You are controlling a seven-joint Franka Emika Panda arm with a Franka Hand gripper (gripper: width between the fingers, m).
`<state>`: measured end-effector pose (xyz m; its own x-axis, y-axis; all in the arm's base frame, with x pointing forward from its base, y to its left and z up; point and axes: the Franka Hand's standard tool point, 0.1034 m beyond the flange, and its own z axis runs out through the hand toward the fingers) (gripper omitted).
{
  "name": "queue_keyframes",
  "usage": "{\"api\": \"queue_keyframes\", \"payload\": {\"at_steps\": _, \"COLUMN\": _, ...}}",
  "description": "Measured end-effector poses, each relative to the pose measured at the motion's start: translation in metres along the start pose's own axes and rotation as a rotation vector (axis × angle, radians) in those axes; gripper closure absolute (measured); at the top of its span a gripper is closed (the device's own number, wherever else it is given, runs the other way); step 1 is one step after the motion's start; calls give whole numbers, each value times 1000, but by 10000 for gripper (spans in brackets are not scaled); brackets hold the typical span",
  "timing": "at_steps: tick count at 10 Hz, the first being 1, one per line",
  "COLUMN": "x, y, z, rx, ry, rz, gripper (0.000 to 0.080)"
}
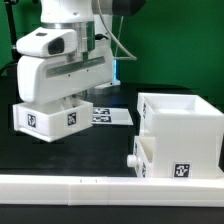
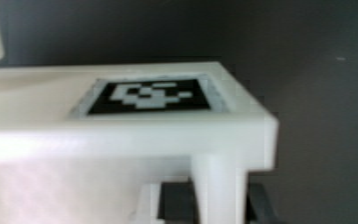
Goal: Assemble drawer
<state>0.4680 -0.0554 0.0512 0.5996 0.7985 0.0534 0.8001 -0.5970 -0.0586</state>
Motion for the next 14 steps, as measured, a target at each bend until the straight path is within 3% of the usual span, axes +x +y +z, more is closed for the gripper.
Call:
{"api": "queue_keyframes", "payload": {"at_steps": 2, "x": 16, "y": 13, "z": -4, "rx": -13, "ry": -25, "rz": -190, "gripper": 761}}
{"api": "queue_keyframes", "payload": {"at_steps": 7, "x": 10, "y": 15, "z": 0, "rx": -3, "ry": -47, "rz": -543, "gripper": 761}}
{"api": "queue_keyframes", "payload": {"at_steps": 12, "x": 54, "y": 42, "z": -12, "rx": -33, "ry": -38, "rz": -622, "gripper": 761}}
{"api": "queue_keyframes", "payload": {"at_steps": 14, "x": 51, "y": 41, "z": -9, "rx": -27, "ry": -39, "rz": -618, "gripper": 761}}
